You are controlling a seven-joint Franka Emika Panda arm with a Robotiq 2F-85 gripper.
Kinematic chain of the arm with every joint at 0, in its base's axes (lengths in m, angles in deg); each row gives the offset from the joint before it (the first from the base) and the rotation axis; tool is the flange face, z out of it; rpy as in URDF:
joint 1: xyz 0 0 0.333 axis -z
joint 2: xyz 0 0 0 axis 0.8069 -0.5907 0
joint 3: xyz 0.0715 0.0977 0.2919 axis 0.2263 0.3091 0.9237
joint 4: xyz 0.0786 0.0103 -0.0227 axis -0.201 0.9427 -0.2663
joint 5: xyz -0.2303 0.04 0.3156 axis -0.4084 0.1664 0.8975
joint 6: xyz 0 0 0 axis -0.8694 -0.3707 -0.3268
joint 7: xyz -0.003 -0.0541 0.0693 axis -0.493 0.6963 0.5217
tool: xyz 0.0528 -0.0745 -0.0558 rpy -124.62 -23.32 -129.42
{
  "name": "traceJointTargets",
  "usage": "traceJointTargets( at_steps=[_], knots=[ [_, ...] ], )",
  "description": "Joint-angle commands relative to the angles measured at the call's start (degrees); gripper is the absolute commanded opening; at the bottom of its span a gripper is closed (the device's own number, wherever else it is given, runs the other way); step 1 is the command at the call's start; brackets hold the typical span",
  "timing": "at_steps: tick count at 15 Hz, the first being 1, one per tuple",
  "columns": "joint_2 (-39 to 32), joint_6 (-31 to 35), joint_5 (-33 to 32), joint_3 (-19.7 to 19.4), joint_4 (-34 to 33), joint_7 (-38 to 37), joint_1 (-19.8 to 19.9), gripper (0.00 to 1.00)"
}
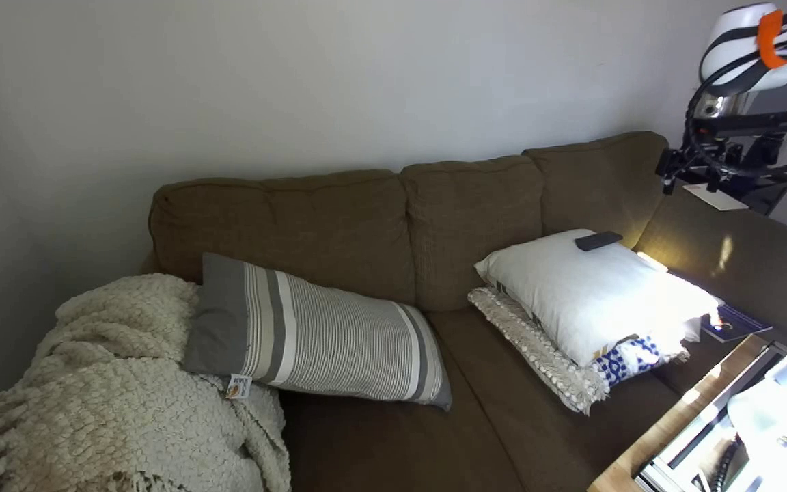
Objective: Put the remote directly on the sofa
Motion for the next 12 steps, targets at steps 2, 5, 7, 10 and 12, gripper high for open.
traceJointTargets(
  at_steps=[2, 5, 7, 10, 12],
  knots=[
    [-6.43, 1.96, 0.18, 0.56, -0.22, -3.36, 1.08, 1.0],
    [-10.6, 2.17, 0.22, 0.27, -1.74, -4.62, 0.9, 1.0],
    [-10.97, 2.63, 3.06, 0.28, -2.32, -5.73, 0.69, 1.0],
    [-14.64, 8.16, 15.29, 0.24, -2.59, -7.59, -0.07, 1.0],
    [-16.68, 13.05, 21.42, 0.57, -2.71, -8.53, -0.38, 1.0]
  ],
)
